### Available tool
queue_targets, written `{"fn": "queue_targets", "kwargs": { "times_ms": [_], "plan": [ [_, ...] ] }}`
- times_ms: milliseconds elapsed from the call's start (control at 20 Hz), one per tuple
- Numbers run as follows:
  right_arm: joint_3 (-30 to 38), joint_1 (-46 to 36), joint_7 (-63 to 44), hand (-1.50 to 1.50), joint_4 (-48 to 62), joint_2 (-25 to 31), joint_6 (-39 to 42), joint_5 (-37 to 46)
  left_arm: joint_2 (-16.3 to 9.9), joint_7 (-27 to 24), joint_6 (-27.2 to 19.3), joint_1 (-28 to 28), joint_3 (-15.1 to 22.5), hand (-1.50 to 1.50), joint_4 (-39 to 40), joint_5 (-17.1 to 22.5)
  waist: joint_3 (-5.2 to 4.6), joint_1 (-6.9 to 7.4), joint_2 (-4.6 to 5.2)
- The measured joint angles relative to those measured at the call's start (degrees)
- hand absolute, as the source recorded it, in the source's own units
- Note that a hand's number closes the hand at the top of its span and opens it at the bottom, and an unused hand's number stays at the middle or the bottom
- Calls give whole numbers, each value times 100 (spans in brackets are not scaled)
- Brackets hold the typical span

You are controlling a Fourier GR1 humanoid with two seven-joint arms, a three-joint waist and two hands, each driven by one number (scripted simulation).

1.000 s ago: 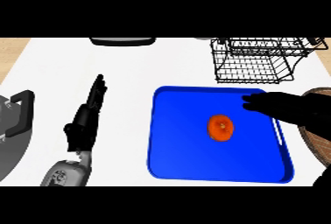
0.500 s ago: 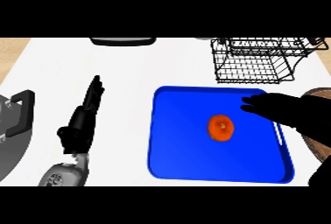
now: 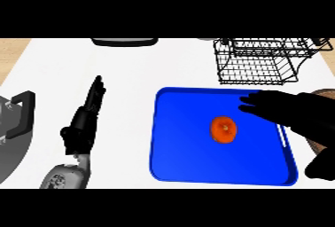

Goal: Pick the squash from the tray and place it in the tiered basket

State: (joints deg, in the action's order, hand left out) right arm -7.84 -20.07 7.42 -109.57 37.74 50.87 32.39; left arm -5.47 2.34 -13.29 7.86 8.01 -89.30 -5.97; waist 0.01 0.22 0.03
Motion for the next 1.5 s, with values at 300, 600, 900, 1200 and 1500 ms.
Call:
{"fn": "queue_targets", "kwargs": {
  "times_ms": [300, 600, 900, 1200, 1500],
  "plan": [
    [-244, 150, 240, -150, 112, -253, -483, 757, 56, 70, 73, 99, -89, 0, 19, -15, -1, -8, -2],
    [-157, 37, 417, -150, 746, -461, -704, 1226, 134, 61, 82, 98, -122, 0, 48, -108, -1, -4, -1],
    [-207, 98, 615, -150, 1136, -712, -768, 1567, 169, -11, 131, -10, -142, 0, -41, -201, -1, -4, -2],
    [-218, 123, 1014, -150, 1447, -872, -955, 1826, 278, -250, 177, -19, -202, 0, 252, -225, -2, -10, 0],
    [-235, 96, 1093, -150, 1518, -1126, -948, 2006, 206, -62, 324, 66, -370, 0, 116, -159, -1, -13, -4]
  ]
}}
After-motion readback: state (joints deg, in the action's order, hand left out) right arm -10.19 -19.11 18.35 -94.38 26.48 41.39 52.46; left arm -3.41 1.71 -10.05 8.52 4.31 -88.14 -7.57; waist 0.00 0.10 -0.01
